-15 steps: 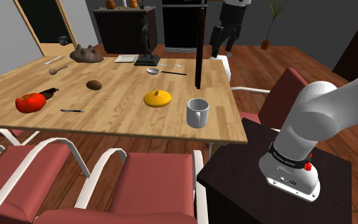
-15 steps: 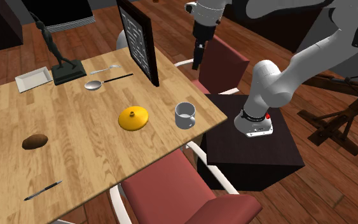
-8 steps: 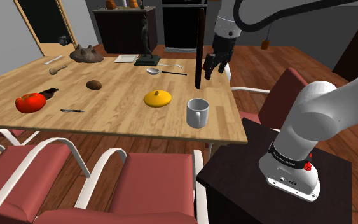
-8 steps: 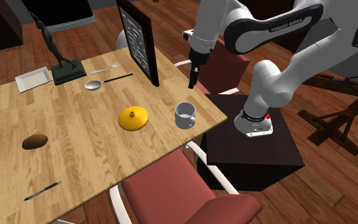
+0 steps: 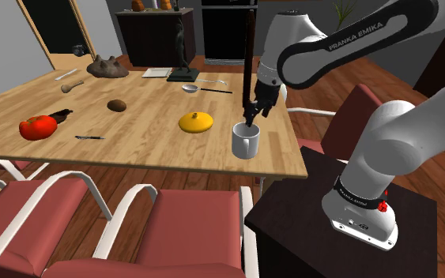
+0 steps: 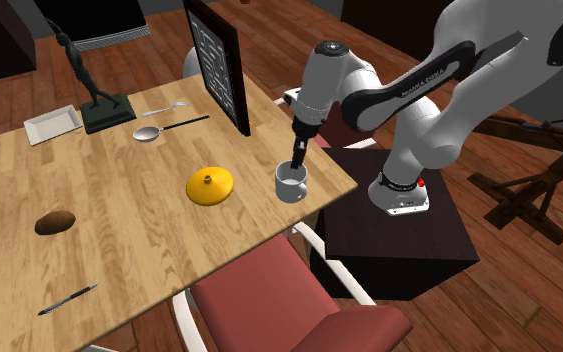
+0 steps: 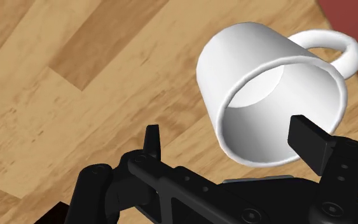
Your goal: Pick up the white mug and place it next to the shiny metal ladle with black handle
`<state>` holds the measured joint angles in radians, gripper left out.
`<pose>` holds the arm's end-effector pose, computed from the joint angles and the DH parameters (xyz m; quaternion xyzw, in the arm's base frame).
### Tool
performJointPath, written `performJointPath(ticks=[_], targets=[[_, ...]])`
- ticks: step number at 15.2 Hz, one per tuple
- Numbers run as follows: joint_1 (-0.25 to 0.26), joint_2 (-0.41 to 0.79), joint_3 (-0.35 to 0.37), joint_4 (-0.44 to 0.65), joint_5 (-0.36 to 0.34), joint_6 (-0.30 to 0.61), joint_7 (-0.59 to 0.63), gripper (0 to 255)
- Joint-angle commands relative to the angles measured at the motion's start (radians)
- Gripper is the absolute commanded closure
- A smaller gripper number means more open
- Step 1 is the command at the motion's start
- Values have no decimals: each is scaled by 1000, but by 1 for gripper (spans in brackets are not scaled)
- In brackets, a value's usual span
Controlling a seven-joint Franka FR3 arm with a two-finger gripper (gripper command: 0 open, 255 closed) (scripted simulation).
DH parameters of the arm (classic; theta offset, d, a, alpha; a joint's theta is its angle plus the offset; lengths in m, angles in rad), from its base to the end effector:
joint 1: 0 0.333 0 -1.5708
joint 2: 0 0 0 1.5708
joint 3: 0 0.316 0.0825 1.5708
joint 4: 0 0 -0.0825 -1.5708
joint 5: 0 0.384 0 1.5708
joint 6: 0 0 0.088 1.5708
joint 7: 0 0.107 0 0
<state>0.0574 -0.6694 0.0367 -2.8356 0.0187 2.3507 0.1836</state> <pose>0.3376 0.0309 0.3958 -0.9943 0.0534 -0.0917 0.0083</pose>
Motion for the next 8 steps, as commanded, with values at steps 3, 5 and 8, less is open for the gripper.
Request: performJointPath(ticks=[3, 5, 8], targets=[[1, 67, 4, -32, 2, 105, 3, 0], [0, 97, 4, -41, 2, 144, 3, 0], [-1, 140, 6, -51, 2, 196, 4, 0]])
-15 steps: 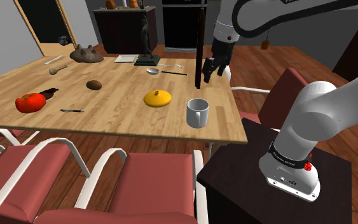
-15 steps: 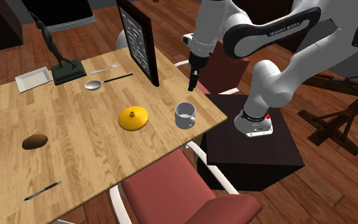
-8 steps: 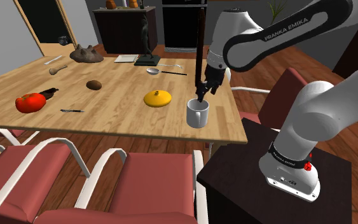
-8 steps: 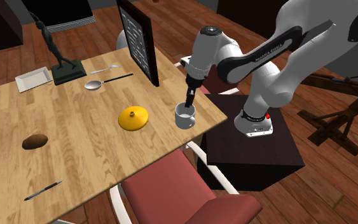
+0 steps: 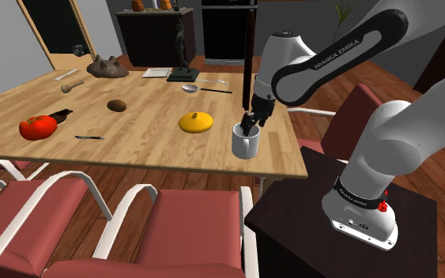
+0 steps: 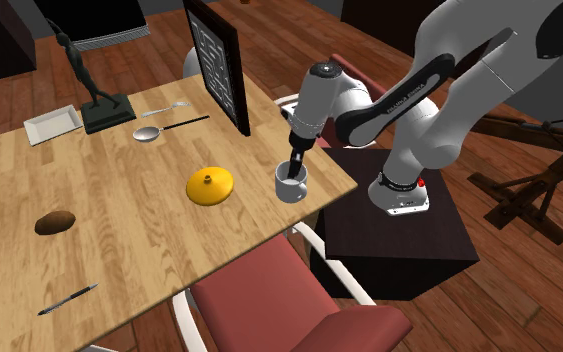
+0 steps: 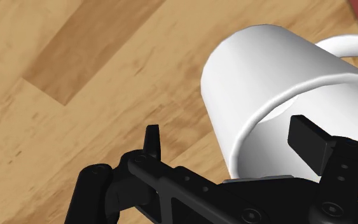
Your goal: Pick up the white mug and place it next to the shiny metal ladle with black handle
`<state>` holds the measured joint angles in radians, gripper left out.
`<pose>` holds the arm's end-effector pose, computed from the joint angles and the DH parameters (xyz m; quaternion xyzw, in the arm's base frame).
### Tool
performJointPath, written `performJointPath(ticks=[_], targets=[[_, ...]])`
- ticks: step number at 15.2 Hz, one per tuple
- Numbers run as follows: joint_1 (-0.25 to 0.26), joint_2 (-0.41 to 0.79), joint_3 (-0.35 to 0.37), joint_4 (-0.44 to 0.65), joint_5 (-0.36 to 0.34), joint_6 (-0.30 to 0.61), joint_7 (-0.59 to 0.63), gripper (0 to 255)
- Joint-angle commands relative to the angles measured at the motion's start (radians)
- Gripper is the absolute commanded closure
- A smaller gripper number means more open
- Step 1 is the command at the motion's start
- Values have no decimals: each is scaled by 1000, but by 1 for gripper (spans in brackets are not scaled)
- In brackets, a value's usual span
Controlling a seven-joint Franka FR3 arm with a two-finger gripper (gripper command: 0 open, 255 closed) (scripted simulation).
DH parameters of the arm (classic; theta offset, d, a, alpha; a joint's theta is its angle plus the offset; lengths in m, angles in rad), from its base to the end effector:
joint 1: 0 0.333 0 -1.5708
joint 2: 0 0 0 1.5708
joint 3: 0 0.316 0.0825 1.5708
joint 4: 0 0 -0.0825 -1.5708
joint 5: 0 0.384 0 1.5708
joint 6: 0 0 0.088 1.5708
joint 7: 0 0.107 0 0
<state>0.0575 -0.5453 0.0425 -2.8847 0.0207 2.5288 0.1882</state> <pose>0.3451 0.0326 0.3497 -0.9941 0.0538 -0.0941 0.0091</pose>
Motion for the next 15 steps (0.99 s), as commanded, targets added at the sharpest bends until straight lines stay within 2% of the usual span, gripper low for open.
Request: performJointPath(ticks=[1, 7, 8, 15], targets=[[-1, 15, 0, -2, 0, 18, -1, 0], [-1, 16, 0, -2, 0, 18, -1, 0], [-1, 16, 0, -2, 0, 18, -1, 255], [-1, 16, 0, -2, 0, 18, -1, 255]])
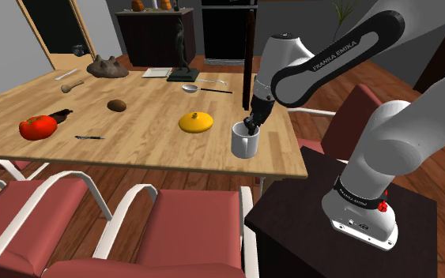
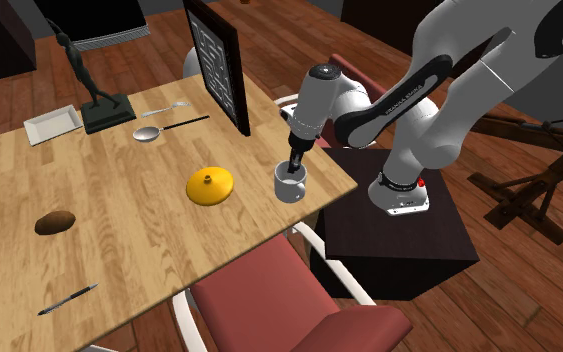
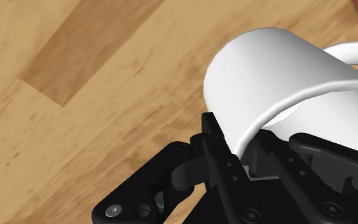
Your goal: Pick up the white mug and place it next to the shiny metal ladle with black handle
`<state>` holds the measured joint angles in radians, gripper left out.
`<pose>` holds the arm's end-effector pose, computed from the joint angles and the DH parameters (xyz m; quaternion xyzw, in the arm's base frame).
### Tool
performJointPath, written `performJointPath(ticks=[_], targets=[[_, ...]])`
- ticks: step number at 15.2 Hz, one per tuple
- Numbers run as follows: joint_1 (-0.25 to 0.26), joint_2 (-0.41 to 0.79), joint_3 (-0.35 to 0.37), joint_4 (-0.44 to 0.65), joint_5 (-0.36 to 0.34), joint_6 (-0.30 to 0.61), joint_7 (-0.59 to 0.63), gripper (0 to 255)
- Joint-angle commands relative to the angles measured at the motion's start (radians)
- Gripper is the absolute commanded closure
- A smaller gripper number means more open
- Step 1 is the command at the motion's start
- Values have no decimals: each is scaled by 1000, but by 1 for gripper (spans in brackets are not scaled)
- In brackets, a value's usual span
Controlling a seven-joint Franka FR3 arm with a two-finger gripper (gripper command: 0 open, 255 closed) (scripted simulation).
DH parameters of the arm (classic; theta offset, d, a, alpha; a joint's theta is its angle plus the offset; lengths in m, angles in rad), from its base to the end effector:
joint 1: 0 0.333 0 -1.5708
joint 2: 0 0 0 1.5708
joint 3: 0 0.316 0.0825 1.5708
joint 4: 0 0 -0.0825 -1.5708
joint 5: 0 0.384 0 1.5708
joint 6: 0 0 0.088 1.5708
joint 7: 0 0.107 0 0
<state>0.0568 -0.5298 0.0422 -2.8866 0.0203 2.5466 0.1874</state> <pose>0.3463 0.0324 0.3454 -0.9941 0.0537 -0.0943 0.0091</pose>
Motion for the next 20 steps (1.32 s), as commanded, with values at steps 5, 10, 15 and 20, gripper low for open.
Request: performJointPath(ticks=[5, 10, 15, 20], targets=[[0, -38, -1, 20, 0, -58, -1, 255], [1, -91, -3, 59, 0, -149, -1, 255], [1, -133, -5, 104, -1, -236, -2, 255], [0, -164, -7, 154, -2, -318, -3, 255]])
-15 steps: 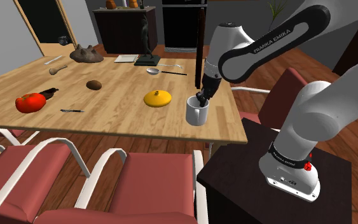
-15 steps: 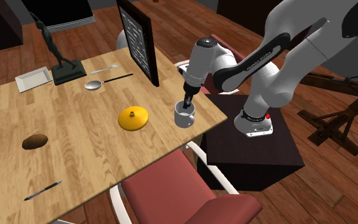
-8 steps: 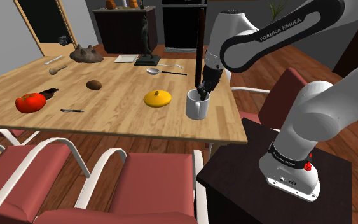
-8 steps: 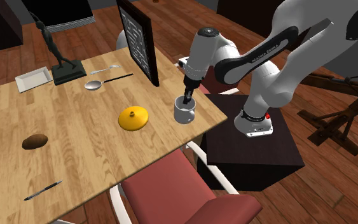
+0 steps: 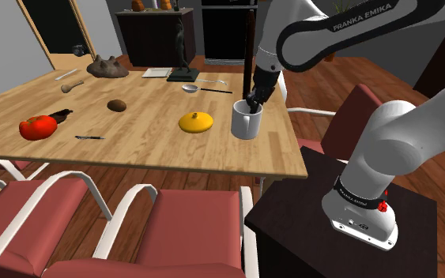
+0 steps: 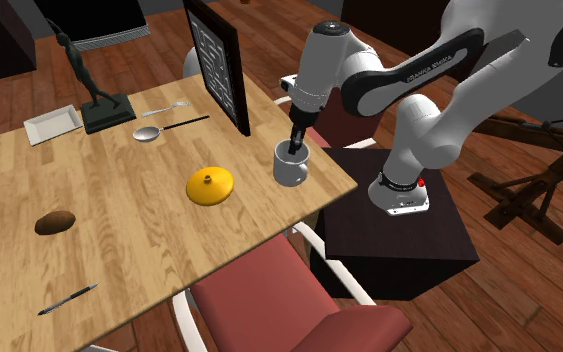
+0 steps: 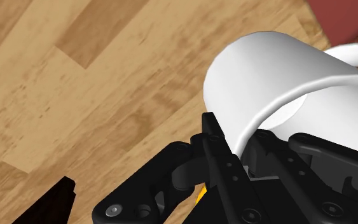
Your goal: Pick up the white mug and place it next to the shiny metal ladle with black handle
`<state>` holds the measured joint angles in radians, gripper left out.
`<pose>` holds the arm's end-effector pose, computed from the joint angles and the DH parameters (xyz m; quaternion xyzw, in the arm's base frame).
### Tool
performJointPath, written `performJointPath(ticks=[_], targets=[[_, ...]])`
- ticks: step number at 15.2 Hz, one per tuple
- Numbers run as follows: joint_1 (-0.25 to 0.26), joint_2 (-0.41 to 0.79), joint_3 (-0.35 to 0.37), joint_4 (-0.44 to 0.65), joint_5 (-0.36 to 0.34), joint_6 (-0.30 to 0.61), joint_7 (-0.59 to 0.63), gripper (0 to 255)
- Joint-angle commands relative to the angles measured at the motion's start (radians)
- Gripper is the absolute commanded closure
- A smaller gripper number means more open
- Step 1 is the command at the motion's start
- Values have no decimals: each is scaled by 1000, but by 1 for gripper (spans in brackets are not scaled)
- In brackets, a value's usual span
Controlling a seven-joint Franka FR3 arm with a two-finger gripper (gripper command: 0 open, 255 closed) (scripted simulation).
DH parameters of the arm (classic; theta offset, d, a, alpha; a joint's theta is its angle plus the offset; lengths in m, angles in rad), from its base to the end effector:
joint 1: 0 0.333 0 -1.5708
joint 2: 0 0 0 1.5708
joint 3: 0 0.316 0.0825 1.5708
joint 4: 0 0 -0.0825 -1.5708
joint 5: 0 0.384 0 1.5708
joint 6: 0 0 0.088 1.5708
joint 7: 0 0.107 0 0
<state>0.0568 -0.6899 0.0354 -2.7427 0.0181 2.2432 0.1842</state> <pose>0.3462 0.0320 0.4358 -0.9940 0.0537 -0.0946 0.0091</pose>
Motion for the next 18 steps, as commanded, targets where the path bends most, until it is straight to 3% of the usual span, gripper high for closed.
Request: performJointPath(ticks=[1, 15, 18], targets=[[0, -9, 0, 20, 0, -30, 1, 255], [-1, -47, -4, 184, -3, -231, 0, 255], [-22, 56, -47, 251, -22, -196, -51, 255]])
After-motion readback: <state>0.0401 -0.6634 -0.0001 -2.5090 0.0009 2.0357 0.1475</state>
